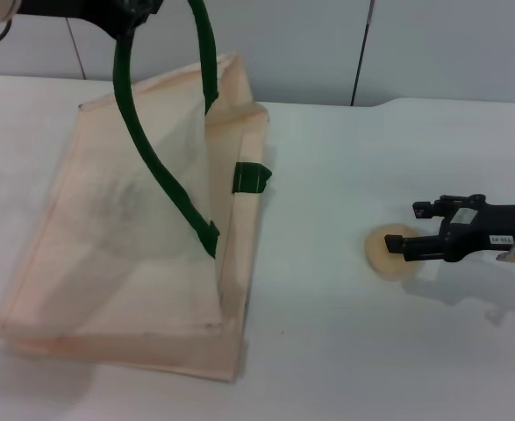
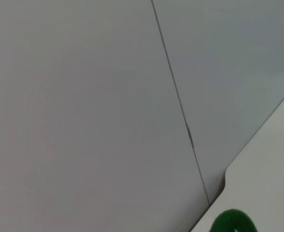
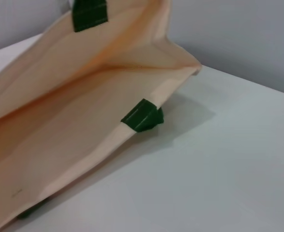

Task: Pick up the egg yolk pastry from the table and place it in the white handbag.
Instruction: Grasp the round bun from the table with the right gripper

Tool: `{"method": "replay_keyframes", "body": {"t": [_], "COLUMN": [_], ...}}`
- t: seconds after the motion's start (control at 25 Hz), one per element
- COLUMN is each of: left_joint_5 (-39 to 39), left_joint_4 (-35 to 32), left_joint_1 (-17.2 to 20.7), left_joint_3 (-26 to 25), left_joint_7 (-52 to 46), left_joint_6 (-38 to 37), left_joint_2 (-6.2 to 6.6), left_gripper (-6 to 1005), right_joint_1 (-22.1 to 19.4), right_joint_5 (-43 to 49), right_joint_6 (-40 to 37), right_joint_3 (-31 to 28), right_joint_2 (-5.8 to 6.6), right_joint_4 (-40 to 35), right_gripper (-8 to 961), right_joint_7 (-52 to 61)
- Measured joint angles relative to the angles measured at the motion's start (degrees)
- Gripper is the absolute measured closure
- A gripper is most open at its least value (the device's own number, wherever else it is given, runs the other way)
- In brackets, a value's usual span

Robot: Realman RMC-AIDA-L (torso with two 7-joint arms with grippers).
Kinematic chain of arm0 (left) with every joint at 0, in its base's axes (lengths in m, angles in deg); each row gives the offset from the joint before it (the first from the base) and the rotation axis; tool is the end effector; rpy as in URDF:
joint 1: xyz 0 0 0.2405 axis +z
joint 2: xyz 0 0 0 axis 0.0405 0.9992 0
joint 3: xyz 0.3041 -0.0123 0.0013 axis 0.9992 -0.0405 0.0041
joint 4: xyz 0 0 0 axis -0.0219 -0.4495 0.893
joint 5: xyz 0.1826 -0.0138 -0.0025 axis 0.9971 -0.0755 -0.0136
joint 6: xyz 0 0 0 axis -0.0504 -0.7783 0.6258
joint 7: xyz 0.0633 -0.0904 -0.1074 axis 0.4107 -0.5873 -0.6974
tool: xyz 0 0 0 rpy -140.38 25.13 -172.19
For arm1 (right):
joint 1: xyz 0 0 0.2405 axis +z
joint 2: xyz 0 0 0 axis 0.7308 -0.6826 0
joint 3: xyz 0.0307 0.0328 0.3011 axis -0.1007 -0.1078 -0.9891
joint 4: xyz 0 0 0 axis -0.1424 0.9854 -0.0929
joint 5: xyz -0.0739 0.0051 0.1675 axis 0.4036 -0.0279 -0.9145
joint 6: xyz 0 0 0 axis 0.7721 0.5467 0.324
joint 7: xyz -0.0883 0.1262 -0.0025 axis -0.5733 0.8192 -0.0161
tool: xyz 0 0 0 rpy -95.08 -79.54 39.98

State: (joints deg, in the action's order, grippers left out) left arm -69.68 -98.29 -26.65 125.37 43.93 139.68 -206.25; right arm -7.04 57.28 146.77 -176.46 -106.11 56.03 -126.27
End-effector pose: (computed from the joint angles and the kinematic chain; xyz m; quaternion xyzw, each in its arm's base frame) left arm -0.1707 0.3866 0.0891 -0.9098 -0.1267 -0.0444 0.3927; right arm 0.2946 0.3894 -0.0423 -0.9474 0.2500 0.1016 0.1723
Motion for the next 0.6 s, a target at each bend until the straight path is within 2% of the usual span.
{"method": "replay_keyframes", "body": {"t": [0.4, 0.6], "left_joint_5": [0.4, 0.7], "left_joint_4": [-2.5, -2.9], "left_joint_1": [0.6, 0.4], "left_joint_3": [0.0, -1.6], "left_joint_7": [-1.0, -1.0], "left_joint_6": [0.8, 1.7], "left_joint_2": [0.00, 0.09], "left_gripper": [897, 897], "right_joint_1": [1.0, 1.6], "right_joint_5": [0.3, 0.3], "right_joint_6": [0.8, 1.6], "right_joint_3": [0.3, 0.3], "right_joint_2": [-0.31, -0.50], "right_joint_4": [-2.1, -2.5], "right_gripper": [64, 65], "right_joint_7": [0.7, 0.8]}}
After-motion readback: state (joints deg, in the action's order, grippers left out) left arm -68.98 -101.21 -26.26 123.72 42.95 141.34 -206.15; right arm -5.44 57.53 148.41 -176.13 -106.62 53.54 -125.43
